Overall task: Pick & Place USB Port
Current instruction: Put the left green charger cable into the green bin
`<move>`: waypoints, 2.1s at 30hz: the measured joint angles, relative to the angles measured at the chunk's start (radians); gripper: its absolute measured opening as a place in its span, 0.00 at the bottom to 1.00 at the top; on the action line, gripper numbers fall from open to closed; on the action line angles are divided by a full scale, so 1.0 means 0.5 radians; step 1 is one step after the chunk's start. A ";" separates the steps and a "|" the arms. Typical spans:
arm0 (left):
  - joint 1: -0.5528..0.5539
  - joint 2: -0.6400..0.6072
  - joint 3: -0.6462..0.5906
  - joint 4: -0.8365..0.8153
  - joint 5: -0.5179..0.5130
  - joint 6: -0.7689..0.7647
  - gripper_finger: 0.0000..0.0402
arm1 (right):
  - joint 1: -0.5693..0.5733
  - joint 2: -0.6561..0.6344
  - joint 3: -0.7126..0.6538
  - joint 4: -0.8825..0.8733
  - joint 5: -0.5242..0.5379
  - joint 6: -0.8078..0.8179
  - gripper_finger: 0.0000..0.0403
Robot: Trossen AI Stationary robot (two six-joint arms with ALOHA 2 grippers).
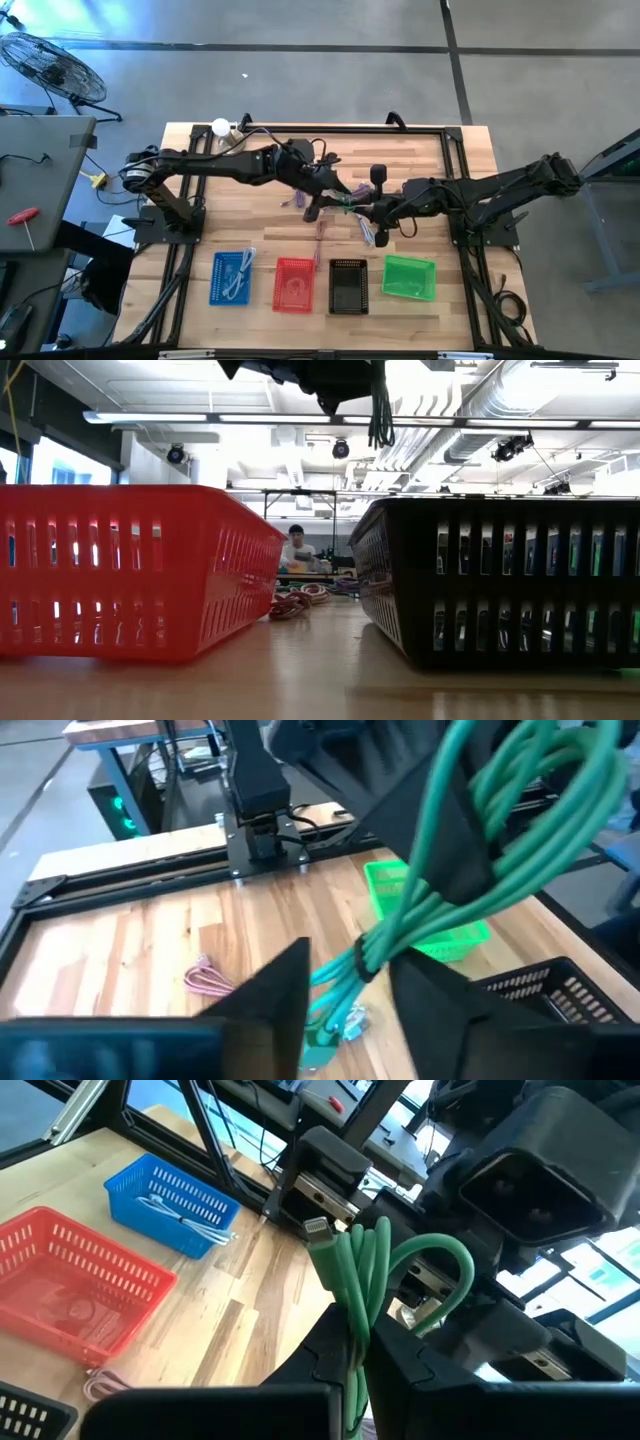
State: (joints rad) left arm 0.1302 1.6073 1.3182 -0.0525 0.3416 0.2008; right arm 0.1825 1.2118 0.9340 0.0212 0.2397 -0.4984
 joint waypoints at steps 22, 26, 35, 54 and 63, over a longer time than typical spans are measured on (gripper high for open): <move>0.001 0.000 0.007 -0.111 -0.061 0.018 0.58 | 0.724 -0.548 -0.001 -0.934 1.377 1.069 0.02; -0.001 0.000 0.007 -0.133 -0.020 0.007 0.58 | 0.965 -0.625 -0.001 -1.236 1.221 1.486 0.02; 0.000 0.000 0.004 -0.229 -0.018 -0.008 0.58 | 1.254 -0.456 -0.001 -1.562 0.663 2.047 0.02; 0.000 0.000 0.002 -0.260 0.016 -0.085 0.58 | 1.209 0.058 -0.001 -1.758 0.175 2.729 0.02; 0.000 0.000 0.002 -0.259 0.019 -0.098 0.58 | 1.152 0.220 -0.001 -1.744 -0.062 2.872 0.02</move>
State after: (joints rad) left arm 0.1303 1.6073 1.3190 -0.1822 0.3511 0.1516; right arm 0.7584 1.3215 0.9337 -0.8509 0.2088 0.9376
